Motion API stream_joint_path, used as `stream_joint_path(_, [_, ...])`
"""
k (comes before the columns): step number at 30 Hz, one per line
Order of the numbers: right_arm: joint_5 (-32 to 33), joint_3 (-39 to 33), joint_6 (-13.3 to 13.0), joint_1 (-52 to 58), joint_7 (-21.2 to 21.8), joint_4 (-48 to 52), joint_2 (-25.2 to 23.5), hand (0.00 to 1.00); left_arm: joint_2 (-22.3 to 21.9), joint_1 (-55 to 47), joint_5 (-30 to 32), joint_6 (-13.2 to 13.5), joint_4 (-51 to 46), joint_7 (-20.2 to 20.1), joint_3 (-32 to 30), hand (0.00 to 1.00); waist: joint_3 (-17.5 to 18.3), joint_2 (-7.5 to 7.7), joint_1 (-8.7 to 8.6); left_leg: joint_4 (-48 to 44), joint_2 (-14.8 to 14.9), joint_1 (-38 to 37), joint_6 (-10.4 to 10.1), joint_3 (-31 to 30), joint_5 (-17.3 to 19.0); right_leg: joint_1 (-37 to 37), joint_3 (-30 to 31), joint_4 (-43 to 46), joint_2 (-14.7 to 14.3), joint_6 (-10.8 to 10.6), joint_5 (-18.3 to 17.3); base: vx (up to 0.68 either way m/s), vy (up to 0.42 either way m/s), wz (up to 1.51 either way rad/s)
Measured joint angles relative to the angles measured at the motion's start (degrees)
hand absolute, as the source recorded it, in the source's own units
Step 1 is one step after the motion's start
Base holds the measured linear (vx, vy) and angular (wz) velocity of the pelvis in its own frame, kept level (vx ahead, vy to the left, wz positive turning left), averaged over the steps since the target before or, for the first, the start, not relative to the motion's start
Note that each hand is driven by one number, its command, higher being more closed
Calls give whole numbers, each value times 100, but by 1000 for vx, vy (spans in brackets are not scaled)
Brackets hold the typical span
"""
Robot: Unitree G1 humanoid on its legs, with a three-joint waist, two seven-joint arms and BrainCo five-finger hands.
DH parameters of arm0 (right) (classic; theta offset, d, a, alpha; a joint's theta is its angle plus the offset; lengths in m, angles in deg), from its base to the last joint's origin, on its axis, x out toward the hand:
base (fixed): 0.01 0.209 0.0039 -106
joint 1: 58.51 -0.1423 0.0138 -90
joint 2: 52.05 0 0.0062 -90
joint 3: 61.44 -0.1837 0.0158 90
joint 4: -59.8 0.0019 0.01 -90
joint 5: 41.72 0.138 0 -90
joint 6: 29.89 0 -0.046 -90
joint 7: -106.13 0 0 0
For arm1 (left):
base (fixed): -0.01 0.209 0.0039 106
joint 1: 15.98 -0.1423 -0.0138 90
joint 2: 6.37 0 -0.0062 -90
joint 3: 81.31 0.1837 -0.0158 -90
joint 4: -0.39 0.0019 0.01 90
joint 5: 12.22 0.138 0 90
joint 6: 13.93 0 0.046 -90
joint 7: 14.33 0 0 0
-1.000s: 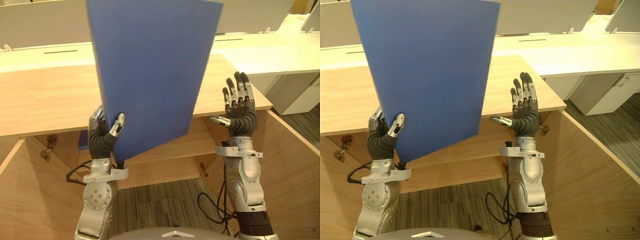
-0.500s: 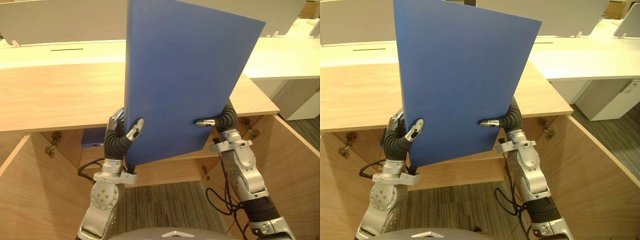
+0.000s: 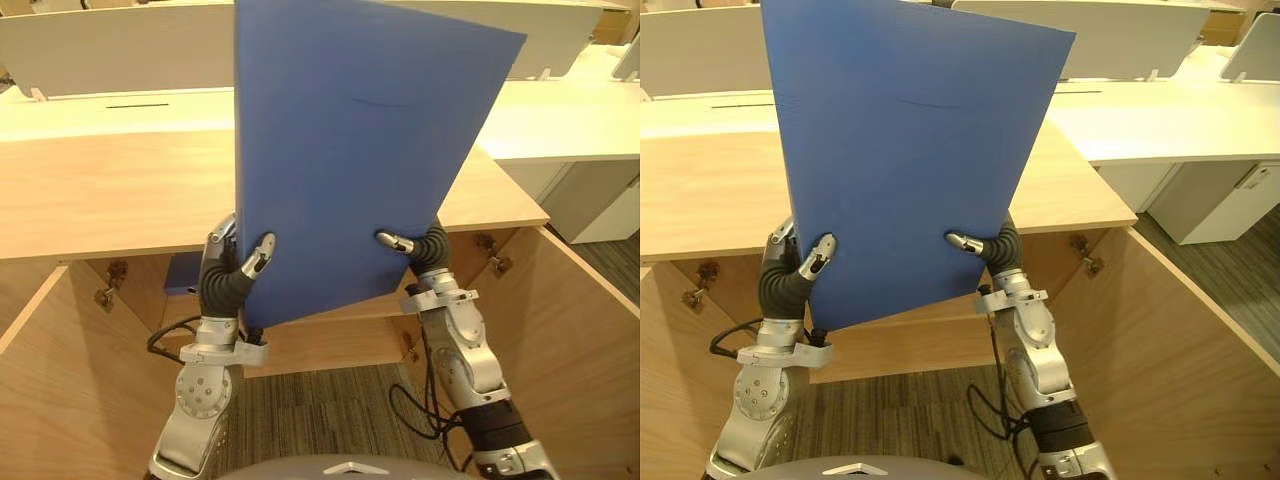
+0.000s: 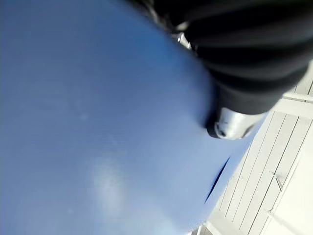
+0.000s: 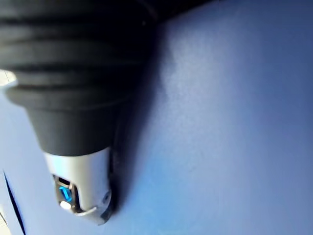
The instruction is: Walk over to the cabinet, pick up the folder, carry it to the office cabinet, place the folder inside the office cabinet, then close the office cabinet door
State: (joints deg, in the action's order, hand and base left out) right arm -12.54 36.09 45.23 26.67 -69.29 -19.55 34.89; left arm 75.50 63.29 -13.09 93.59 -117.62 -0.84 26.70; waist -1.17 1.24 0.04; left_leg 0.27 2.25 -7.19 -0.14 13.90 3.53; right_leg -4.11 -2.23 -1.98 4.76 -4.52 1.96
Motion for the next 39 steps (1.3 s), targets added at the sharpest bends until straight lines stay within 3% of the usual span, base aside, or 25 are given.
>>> stream_joint_path(7, [-214,-162,-95,113,-220,293,-745,100,-378,6,113,29,57,210,-680,0,1,-2,0,125,-29,-47,-2,-54,-102,-13,-43,-4,16,1,17,-50,-14,4])
stream_joint_path(19, [-263,-895,-180,267,-374,426,-1025,100,-613,-421,171,-93,982,621,-2679,0,-20,-13,4,373,-72,-200,-7,-210,-222,-189,-214,-104,45,-19,1,-13,-10,7])
stream_joint_path(25, [-552,-1281,-171,269,-405,488,-1014,100,-583,-638,91,-292,2271,85,-3097,0,-64,-38,15,411,-94,-169,-18,-302,-233,-190,-321,-102,76,-44,-50,-7,-8,8])
stream_joint_path(32, [-977,-1312,-166,267,-532,488,-1010,100,-557,-642,104,-609,3904,-396,-3142,0,-155,-29,12,410,-99,-79,-29,-319,-214,-129,-345,-140,82,-53,-66,0,0,0])
stream_joint_path(39, [-1654,-462,-166,257,-630,521,-645,100,-444,-536,455,-828,5522,-555,-3123,0,-246,6,2,377,-96,70,-25,-302,-186,24,-332,-131,82,-53,-65,0,0,0])
